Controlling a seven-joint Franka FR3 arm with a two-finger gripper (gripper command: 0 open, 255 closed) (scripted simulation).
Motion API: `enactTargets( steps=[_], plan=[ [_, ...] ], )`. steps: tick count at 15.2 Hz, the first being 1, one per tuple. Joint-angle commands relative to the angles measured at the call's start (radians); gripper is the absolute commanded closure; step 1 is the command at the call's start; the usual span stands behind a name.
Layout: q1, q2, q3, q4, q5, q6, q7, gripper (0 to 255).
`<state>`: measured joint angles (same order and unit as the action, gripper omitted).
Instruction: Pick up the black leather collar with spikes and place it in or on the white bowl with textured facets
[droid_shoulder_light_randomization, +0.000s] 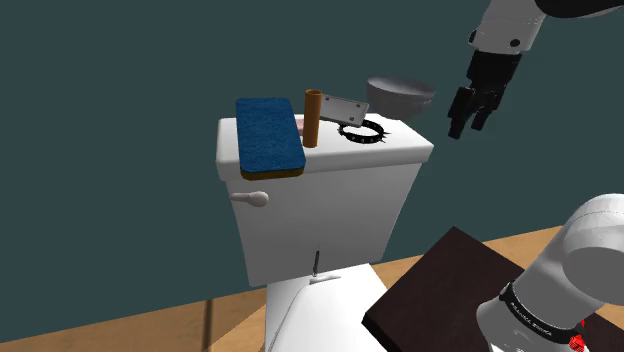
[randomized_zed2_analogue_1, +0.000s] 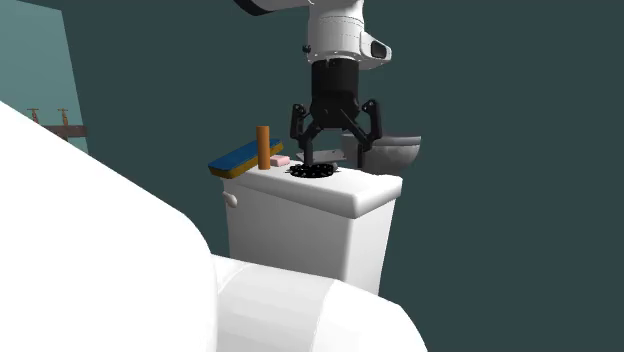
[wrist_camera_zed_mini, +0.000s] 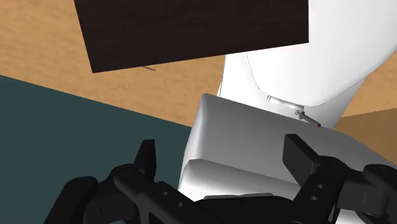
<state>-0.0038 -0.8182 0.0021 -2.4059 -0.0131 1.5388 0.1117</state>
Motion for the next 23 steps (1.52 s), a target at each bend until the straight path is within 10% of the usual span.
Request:
enactTargets(
  steps=[1, 14, 23],
  plan=[
    [0.0, 0.0, 0.0, 0.0, 0.0, 0.0, 0.0, 0],
    [-0.278, 0.322, 0.435, 0.239, 0.093, 0.239, 1.067, 0],
    [-0.29, 0.346, 0.456, 0.159, 0.088, 0.346, 1.106, 0]
  ],
)
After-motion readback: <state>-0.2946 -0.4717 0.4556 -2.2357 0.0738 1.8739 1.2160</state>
